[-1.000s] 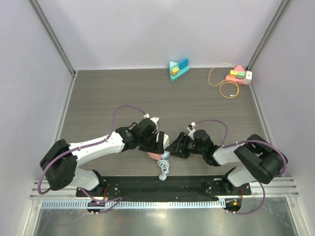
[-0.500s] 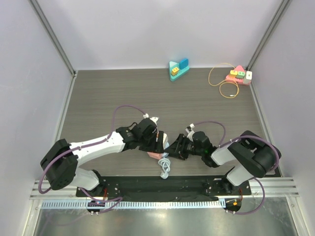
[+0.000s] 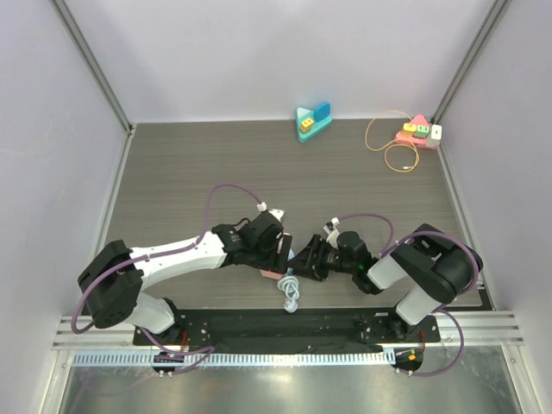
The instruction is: Pull the plug off the socket
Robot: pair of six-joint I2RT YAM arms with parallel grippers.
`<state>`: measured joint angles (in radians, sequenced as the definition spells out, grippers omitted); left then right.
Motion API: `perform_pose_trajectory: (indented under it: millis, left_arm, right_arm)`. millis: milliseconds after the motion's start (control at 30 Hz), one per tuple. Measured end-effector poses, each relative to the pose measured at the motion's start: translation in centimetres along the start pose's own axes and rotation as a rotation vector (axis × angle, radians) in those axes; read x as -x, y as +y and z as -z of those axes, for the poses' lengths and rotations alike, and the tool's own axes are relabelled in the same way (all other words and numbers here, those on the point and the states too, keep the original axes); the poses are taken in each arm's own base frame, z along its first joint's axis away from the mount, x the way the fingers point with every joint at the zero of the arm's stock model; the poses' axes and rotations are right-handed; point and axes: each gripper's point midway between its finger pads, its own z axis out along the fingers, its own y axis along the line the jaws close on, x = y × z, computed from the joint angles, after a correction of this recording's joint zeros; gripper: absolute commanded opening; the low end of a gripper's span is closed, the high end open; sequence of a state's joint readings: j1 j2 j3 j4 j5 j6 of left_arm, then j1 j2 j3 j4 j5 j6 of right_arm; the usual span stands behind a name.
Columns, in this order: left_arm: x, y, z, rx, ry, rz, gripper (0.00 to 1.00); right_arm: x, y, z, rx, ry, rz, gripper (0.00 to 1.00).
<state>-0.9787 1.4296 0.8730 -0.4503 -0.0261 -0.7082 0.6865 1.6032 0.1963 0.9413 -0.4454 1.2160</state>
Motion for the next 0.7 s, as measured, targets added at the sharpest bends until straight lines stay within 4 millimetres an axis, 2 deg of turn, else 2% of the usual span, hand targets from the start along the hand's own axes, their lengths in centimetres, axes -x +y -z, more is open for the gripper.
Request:
perform_pose_trajectory:
  millis: [33,100,133,167,233,267,333,400,433,700]
  left_arm:
    - [0.0,0.0,-0.1,0.009,0.004,-0.008,0.74]
    - [-0.2,0.1,-0.3,0.029,0.012,-0.025,0.68]
    - [-0.2,0.1,-0.3,0.037,0.015,-0.029,0.62]
    - [-0.2,0.1,-0.3,0.042,0.014,-0.033,0.48]
    - [0.1,0.1,-0.2,0.051,0.004,-0.046,0.37]
    - [0.2,0.2,-0.2,0.057,0.000,-0.054,0.28]
    - [0.2,0.3,-0.2,0.063,-0.002,-0.058,0.21]
    - [0.2,0.4,-0.1,0.067,-0.005,-0.058,0.05]
    - [0.2,0.4,-0.1,0.068,-0.005,-0.058,0.00]
    - [0.1,0.4,0.8,0.057,-0.008,-0.057,0.00]
  right_arm:
    - [0.0,0.0,0.0,0.001,0.000,0.001,0.61]
    - [0.0,0.1,0.0,0.001,-0.001,0.004,0.62]
    - [0.0,0.1,0.1,-0.002,-0.002,0.007,0.62]
    - [0.0,0.1,0.1,-0.004,-0.003,0.009,0.63]
    - [0.0,0.1,0.3,-0.008,-0.005,0.014,0.65]
    - [0.0,0.1,0.3,-0.011,-0.005,0.018,0.66]
    - [0.1,0.2,0.4,-0.012,-0.005,0.025,0.68]
    - [0.1,0.3,0.5,-0.015,-0.007,0.032,0.70]
    - [0.1,0.3,0.5,-0.015,-0.007,0.035,0.70]
    - [0.0,0.1,0.8,-0.035,-0.010,0.056,0.65]
